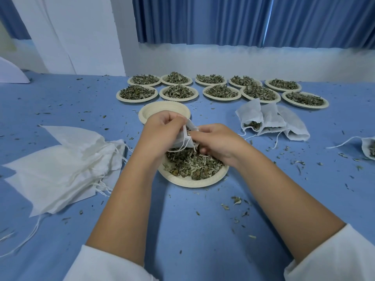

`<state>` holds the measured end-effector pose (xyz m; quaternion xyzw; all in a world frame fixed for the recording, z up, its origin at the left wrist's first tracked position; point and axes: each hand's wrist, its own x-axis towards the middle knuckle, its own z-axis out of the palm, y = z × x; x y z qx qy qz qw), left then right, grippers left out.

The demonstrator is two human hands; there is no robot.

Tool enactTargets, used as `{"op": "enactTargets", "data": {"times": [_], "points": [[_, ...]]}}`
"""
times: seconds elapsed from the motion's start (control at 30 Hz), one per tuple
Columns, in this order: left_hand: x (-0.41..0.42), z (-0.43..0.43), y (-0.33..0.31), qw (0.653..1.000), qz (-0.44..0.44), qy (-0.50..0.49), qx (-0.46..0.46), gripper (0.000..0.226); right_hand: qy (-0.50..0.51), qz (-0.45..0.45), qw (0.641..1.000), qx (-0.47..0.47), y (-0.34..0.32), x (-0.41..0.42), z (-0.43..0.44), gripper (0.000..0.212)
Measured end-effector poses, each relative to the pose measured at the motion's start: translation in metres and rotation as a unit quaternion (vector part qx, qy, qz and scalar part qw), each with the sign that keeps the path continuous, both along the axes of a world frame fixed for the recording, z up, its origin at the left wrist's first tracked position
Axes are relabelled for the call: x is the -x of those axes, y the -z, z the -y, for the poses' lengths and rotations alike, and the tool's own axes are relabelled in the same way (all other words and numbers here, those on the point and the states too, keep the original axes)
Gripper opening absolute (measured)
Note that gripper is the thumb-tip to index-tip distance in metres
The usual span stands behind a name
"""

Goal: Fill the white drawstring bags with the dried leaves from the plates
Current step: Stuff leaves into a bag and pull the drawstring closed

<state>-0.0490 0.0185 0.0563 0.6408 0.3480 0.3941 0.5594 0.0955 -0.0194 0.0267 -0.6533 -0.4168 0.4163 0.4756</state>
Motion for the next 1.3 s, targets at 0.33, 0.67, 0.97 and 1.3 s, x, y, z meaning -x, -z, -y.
{"op": "enactTargets", "data": {"times": [0.33, 0.67, 0.97, 1.3], "points": [[-0.007, -0.001, 0.006, 0.995, -0.079, -0.027, -0.059, 0.016, -0.017, 0.157, 0.986, -0.058, -0.008, 0.005, 0.012, 0.019], [0.000, -0.015, 0.006, 0.980, -0.022, -0.197, -0.035, 0.018, -0.130, 0.382, 0.913, 0.053, -0.028, -0.003, 0.027, 0.057], [-0.001, -0.016, 0.009, 0.981, -0.036, -0.183, -0.045, 0.018, -0.123, 0.469, 0.874, 0.021, -0.012, 0.004, 0.017, 0.027], [0.000, -0.021, 0.011, 0.977, -0.030, -0.205, -0.061, 0.017, -0.032, 0.329, 0.939, -0.098, -0.022, -0.002, 0.018, 0.010]]}}
